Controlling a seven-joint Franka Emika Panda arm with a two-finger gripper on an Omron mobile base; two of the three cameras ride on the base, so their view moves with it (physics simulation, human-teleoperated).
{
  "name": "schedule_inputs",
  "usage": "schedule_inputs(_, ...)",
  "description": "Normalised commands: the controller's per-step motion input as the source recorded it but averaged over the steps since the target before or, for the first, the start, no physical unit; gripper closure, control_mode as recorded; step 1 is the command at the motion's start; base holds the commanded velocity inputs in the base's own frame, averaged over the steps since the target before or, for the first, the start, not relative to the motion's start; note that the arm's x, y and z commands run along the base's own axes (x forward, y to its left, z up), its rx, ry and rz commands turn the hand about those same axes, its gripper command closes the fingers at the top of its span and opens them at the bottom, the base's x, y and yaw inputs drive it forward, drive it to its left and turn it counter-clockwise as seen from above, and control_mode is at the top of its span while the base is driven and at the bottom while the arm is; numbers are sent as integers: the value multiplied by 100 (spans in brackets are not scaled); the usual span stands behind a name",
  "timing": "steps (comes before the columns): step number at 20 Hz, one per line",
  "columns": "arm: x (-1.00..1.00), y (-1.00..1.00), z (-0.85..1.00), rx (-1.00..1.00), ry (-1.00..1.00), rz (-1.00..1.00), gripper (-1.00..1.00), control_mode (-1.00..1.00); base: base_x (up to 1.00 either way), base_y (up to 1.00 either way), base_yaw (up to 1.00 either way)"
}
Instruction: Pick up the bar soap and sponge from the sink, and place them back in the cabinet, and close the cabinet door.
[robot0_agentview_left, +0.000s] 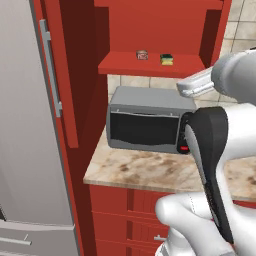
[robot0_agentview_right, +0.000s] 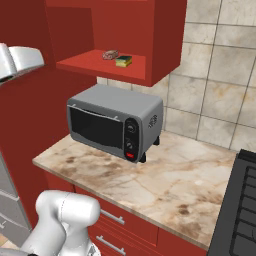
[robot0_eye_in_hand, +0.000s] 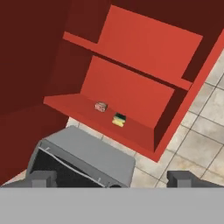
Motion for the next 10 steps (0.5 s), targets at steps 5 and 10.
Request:
schedule_inputs(5,-47,24,2,-8,5,11,-100,-100,0,0,0)
schedule_inputs(10,-45,43,0,-13,6,14,-100,-100,0,0,0)
